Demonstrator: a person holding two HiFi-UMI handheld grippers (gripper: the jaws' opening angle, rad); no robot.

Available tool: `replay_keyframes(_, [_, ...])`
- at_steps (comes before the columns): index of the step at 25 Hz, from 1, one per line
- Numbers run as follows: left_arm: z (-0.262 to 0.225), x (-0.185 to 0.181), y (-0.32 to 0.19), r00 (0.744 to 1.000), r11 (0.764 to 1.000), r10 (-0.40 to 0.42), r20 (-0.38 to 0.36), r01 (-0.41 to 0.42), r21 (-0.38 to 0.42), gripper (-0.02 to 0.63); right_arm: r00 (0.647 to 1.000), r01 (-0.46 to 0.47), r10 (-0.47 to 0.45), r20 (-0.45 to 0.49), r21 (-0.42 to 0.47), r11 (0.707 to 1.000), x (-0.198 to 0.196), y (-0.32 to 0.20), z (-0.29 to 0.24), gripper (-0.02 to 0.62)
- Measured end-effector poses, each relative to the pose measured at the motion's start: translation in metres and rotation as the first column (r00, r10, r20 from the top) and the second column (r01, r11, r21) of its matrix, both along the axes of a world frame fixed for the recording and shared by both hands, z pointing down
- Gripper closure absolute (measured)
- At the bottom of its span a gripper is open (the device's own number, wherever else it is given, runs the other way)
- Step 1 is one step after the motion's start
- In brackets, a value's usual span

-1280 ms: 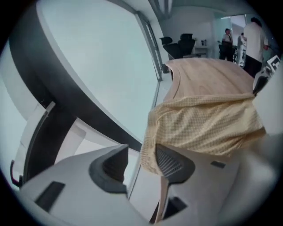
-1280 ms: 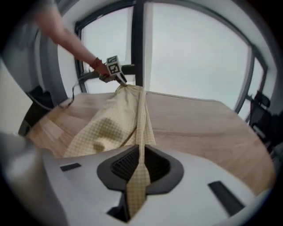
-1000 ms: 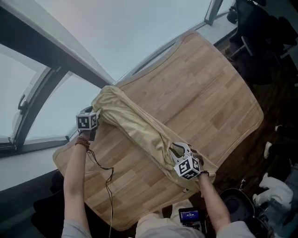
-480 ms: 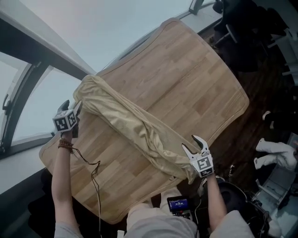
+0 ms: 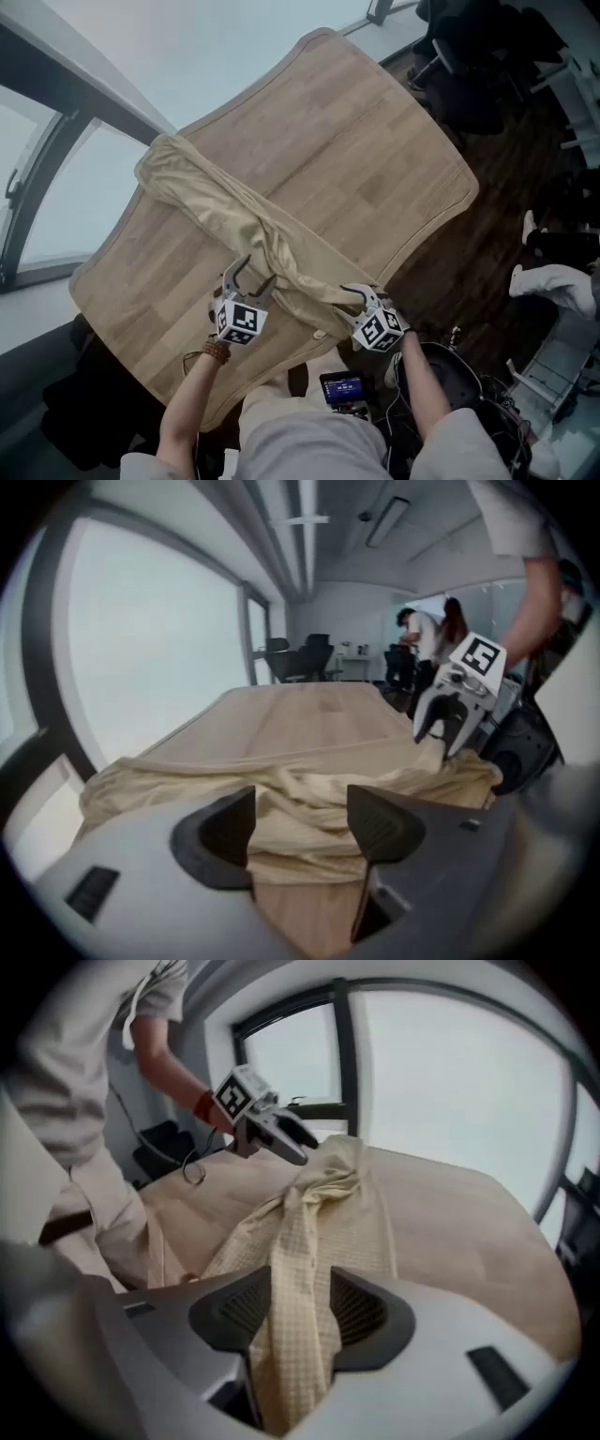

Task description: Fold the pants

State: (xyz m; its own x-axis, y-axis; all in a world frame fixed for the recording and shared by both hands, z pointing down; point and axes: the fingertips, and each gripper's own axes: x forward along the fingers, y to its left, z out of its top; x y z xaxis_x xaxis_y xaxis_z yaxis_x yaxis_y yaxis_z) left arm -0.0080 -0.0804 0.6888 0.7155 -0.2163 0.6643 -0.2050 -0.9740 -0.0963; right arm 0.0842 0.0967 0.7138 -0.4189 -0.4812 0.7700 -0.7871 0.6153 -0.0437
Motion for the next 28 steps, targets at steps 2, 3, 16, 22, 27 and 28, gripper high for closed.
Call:
replay_keyframes(2, [0.011, 0.026, 0.046, 0.988, 0.987, 0.145, 0.054, -0.148, 0.061, 0.302, 0.991, 0.1, -0.097, -0.096, 0.031, 0.995, -0.011, 0.002, 0.014, 0.467])
replay_keyframes(3, [0.016, 0.036, 0.063, 0.976, 0.975, 0.201, 0.082, -0.207, 0.076, 0.309, 0.989, 0.084, -0.078, -0.126, 0.047, 0.995, -0.008, 0.0, 0.019, 0.575])
replay_keyframes(16, [0.049, 0.045, 0.116, 0.882, 0.853, 0.387, 0.268, -0.453, 0.259, 0.342, 0.75, -0.661, 0.658, 0.068, 0.031, 0.75, 0.11, 0.047, -0.007, 0.498])
replay_keyframes(22, [0.057, 0.053, 0.117, 0.873, 0.846, 0.397, 0.283, -0.467, 0.256, 0.462, 0.942, -0.335, 0.333, -0.042, -0.029, 0.942, -0.015, 0.08, -0.003, 0.494])
replay_keyframes(27, [0.053, 0.05, 0.123, 0.883, 0.867, 0.402, 0.243, -0.452, 0.21, 0.576, 0.926, -0.366, 0.354, -0.136, -0.083, 0.927, -0.007, 0.099, 0.028, 0.58])
replay_keyframes(28, [0.043, 0.048, 0.123, 0.897, 0.879, 0.39, 0.21, -0.43, 0.206, 0.58, 0.937, -0.343, 0.336, -0.096, -0.069, 0.937, -0.007, 0.101, 0.018, 0.582])
